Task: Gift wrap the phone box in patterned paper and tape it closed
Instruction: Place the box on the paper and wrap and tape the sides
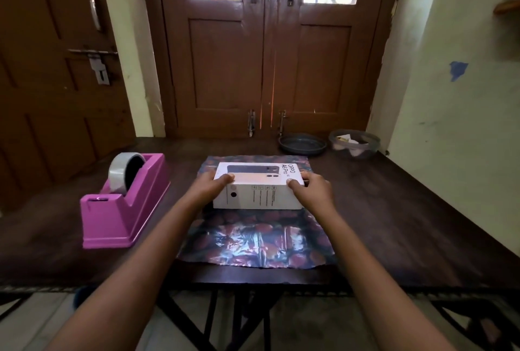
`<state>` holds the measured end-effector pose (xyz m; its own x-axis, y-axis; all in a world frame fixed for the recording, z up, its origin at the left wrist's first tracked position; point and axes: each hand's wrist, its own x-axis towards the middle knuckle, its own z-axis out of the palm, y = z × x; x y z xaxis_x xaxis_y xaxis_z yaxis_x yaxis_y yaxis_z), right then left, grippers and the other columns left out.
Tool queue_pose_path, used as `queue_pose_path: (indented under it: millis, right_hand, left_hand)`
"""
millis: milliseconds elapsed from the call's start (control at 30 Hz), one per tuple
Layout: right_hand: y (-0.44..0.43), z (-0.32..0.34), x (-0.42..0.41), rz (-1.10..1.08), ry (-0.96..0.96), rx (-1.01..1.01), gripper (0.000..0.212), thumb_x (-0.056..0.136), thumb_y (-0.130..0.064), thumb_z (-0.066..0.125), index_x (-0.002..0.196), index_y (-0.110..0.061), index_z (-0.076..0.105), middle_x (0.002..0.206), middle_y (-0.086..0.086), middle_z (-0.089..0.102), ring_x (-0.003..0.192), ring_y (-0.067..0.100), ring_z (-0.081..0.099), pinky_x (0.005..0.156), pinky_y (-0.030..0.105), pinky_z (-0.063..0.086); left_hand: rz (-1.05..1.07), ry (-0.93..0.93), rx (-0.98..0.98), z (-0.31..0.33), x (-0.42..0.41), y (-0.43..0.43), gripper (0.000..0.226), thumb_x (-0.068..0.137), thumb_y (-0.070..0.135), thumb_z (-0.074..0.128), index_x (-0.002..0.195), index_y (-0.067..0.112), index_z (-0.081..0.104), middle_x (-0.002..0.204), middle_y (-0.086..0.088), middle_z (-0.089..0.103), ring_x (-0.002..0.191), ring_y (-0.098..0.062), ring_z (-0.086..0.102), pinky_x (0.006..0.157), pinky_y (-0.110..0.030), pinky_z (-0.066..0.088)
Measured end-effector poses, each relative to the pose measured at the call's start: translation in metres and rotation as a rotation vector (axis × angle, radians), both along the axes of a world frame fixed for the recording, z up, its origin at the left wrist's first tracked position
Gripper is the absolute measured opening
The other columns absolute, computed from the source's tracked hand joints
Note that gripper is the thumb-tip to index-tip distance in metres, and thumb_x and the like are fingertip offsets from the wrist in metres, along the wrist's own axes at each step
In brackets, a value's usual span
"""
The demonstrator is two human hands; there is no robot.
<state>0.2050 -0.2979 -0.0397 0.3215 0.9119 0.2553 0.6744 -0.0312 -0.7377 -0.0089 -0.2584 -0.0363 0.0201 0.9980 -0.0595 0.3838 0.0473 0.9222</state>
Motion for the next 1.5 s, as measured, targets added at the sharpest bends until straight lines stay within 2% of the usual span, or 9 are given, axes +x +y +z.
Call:
queue_pose_path:
  millis: [233, 367, 533, 900, 1067, 1200, 1333, 1433, 1500]
  right_hand:
    - [0.034, 0.012, 0.026, -0.116, 0.053, -0.059, 0.026, 0.085, -0.03, 0.058, 0.083, -0.008, 0.07, 0.095, 0.015, 0.069, 0.092, 0.031, 0.061, 0.08, 0.038, 0.049]
    - [0.074, 0.01, 0.039, -0.133, -0.001, -0.145, 0.026, 0.087, -0.03, 0.058, 0.096, -0.008, 0.069, 0.103, 0.014, 0.067, 0.097, 0.029, 0.061, 0.084, 0.037, 0.05]
    - [0.119, 0.002, 0.047, -0.145, -0.114, -0.247, 0.022, 0.085, -0.024, 0.056, 0.099, -0.008, 0.064, 0.111, 0.017, 0.064, 0.102, 0.032, 0.06, 0.07, 0.027, 0.04]
    - [0.198, 0.0, 0.063, -0.17, -0.27, -0.46, 0.06, 0.077, -0.031, 0.073, 0.124, -0.002, 0.049, 0.126, 0.016, 0.054, 0.112, 0.028, 0.055, 0.072, 0.026, 0.04]
    - [0.214, 0.008, 0.071, -0.132, -0.16, -0.619, 0.075, 0.075, -0.032, 0.075, 0.132, 0.002, 0.041, 0.13, 0.018, 0.052, 0.116, 0.03, 0.054, 0.096, 0.036, 0.046]
    - [0.208, 0.005, 0.067, -0.182, -0.102, -0.528, 0.079, 0.072, -0.026, 0.079, 0.134, 0.001, 0.038, 0.134, 0.017, 0.047, 0.12, 0.029, 0.05, 0.091, 0.034, 0.047]
    - [0.195, 0.005, 0.063, -0.182, 0.04, -0.389, 0.048, 0.08, -0.023, 0.071, 0.12, -0.002, 0.053, 0.119, 0.015, 0.057, 0.107, 0.026, 0.057, 0.073, 0.028, 0.044]
    - [0.18, 0.022, 0.063, -0.128, 0.187, -0.214, 0.023, 0.081, -0.018, 0.067, 0.099, -0.005, 0.06, 0.107, 0.015, 0.063, 0.095, 0.027, 0.061, 0.079, 0.033, 0.05]
    - [0.162, 0.042, 0.062, -0.11, 0.154, -0.113, 0.012, 0.08, -0.013, 0.067, 0.088, -0.008, 0.059, 0.098, 0.012, 0.063, 0.089, 0.025, 0.059, 0.076, 0.033, 0.049]
  left_hand:
    - [0.189, 0.023, -0.016, 0.016, -0.015, 0.04, 0.053, 0.095, 0.042, 0.045, 0.126, 0.0, 0.051, 0.128, -0.017, 0.054, 0.112, -0.03, 0.052, 0.086, -0.035, 0.042]
    - [0.213, 0.075, 0.006, 0.018, -0.017, 0.07, 0.04, 0.095, 0.032, 0.049, 0.123, 0.004, 0.055, 0.12, -0.016, 0.058, 0.105, -0.027, 0.056, 0.094, -0.04, 0.047]
    - [0.174, 0.276, -0.009, 0.011, -0.013, 0.111, 0.028, 0.094, 0.023, 0.053, 0.113, 0.005, 0.059, 0.109, -0.013, 0.059, 0.09, -0.021, 0.055, 0.079, -0.032, 0.046]
    - [0.071, 0.743, -0.185, 0.005, 0.002, 0.199, 0.037, 0.081, 0.028, 0.07, 0.104, 0.001, 0.058, 0.093, -0.012, 0.055, 0.082, -0.021, 0.053, 0.07, -0.029, 0.043]
    - [0.101, 0.666, -0.289, 0.008, 0.0, 0.208, 0.032, 0.083, 0.025, 0.069, 0.083, 0.001, 0.047, 0.083, -0.013, 0.053, 0.078, -0.024, 0.052, 0.076, -0.032, 0.041]
    - [0.132, 0.6, -0.212, 0.001, -0.003, 0.207, 0.039, 0.079, 0.033, 0.072, 0.104, 0.007, 0.057, 0.088, -0.01, 0.057, 0.076, -0.02, 0.056, 0.061, -0.028, 0.044]
    - [0.261, 0.348, -0.046, 0.001, -0.002, 0.183, 0.027, 0.082, 0.027, 0.069, 0.097, 0.011, 0.055, 0.094, -0.011, 0.06, 0.084, -0.023, 0.06, 0.08, -0.036, 0.052]
    - [0.283, 0.173, 0.05, 0.017, -0.007, 0.17, 0.025, 0.08, 0.023, 0.071, 0.098, 0.01, 0.059, 0.087, -0.007, 0.06, 0.074, -0.019, 0.058, 0.072, -0.034, 0.048]
    - [0.287, 0.101, 0.133, 0.035, -0.014, 0.157, 0.031, 0.072, 0.025, 0.078, 0.097, 0.013, 0.065, 0.091, -0.007, 0.065, 0.079, -0.021, 0.063, 0.075, -0.036, 0.053]
